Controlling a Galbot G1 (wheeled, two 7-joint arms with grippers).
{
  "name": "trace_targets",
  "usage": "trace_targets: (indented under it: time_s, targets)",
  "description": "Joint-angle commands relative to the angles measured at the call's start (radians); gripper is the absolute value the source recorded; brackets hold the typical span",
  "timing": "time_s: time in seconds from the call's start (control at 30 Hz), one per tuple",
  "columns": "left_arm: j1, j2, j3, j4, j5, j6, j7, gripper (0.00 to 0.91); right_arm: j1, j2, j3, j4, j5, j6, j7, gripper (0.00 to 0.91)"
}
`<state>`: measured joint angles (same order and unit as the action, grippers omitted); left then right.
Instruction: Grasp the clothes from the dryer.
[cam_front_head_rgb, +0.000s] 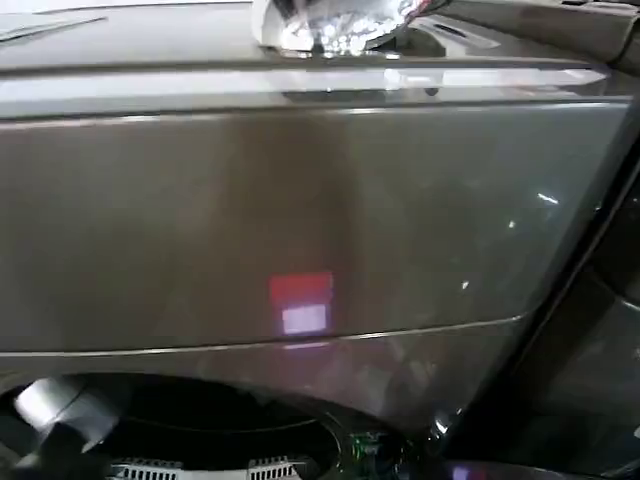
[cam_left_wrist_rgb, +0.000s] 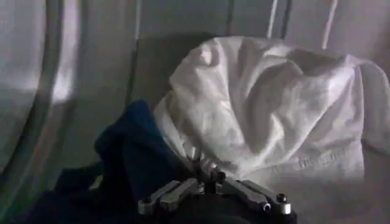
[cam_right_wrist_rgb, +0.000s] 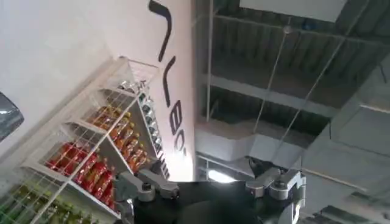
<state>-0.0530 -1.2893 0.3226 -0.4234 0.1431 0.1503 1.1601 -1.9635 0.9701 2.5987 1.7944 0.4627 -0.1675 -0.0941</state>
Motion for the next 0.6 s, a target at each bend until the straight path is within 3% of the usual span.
trace_targets:
  time_s: [0.03,0.3,0.6]
  targets:
    - [0.054,-0.002,-0.163,-0.078,-0.146,0.01,-0.282,0.0,0.007,-0.001,-0.007,0.002,0.001,0.002,0.001,0.907]
    - [0.151,-0.014,-0.248,-0.203,-0.346,-0.065,-0.626,0.0,0.024,-0.008,-0.027,0.004,0.0,0.006,0.002,0.907]
    - [0.277,-0.037,-0.377,-0.38,-0.413,-0.145,-0.942,0.0,0.04,-0.012,-0.04,-0.005,0.0,0.025,0.007,0.907]
